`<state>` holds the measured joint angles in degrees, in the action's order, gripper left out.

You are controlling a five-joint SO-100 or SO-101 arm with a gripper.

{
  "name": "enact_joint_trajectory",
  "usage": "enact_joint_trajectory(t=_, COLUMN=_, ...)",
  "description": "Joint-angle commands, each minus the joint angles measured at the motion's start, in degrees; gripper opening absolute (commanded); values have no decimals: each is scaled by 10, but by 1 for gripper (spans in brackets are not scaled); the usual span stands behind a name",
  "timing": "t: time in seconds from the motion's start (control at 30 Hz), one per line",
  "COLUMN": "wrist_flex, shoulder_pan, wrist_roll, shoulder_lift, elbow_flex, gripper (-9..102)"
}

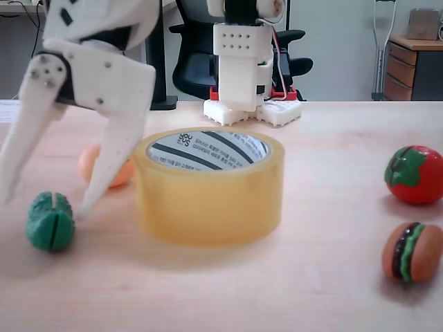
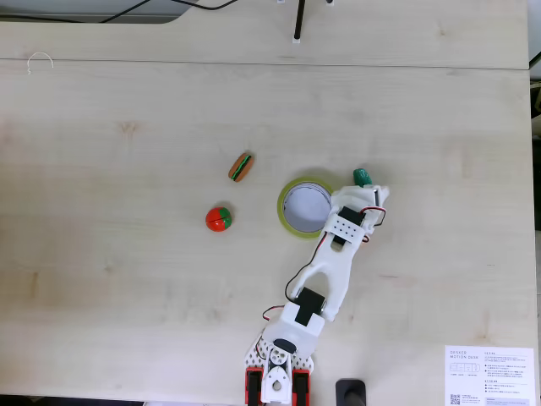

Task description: Grasp a cucumber and put it in the hole.

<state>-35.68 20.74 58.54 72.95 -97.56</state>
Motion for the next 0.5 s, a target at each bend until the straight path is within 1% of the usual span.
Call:
enact_joint_trajectory(t=0.0, wrist_flex=-18, shoulder_pan=-27, wrist_roll=8, shoulder_lift=0, elbow_flex=14, gripper=13)
enact_joint_trajectory(t=0.13, wrist_flex=-23, shoulder_pan=-33, wrist_roll=8, shoulder_lift=-11, elbow_flex=13, gripper=10)
enact_joint_trajectory(t=0.37, wrist_flex=-23, shoulder_pan=-35, wrist_roll=8, shoulder_lift=-40, elbow_flex=14, gripper=8)
enact_joint_trajectory(t=0.47, wrist_flex=-23, shoulder_pan=-35, wrist_roll=8, shoulder_lift=-43, elbow_flex=14, gripper=4)
